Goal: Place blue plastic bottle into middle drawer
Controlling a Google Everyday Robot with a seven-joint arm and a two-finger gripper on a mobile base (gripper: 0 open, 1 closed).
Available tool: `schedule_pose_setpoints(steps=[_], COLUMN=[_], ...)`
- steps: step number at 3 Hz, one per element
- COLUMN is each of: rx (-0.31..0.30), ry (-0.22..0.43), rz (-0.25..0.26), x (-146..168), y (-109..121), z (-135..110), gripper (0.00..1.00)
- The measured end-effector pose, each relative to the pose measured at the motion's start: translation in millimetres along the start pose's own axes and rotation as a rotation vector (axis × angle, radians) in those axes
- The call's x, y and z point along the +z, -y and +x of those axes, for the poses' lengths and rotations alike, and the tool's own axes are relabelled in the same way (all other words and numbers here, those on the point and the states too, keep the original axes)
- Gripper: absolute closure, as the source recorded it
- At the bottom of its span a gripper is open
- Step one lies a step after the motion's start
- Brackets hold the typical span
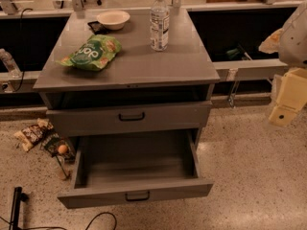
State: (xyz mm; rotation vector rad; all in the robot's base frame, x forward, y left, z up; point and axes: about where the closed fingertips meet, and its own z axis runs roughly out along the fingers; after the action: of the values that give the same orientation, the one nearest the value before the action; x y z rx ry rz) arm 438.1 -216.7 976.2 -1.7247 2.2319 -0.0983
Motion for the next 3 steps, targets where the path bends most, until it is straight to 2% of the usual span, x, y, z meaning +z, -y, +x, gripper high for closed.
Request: schedule_pose_setpoints(steps=[2, 3], rx=[0.007, 0.067], ry=[0.007, 0.097], rz=[0.011, 0.041], x=[0, 10], y=[2, 24], z=[-1, -6], gripper=[0.0, 0.0])
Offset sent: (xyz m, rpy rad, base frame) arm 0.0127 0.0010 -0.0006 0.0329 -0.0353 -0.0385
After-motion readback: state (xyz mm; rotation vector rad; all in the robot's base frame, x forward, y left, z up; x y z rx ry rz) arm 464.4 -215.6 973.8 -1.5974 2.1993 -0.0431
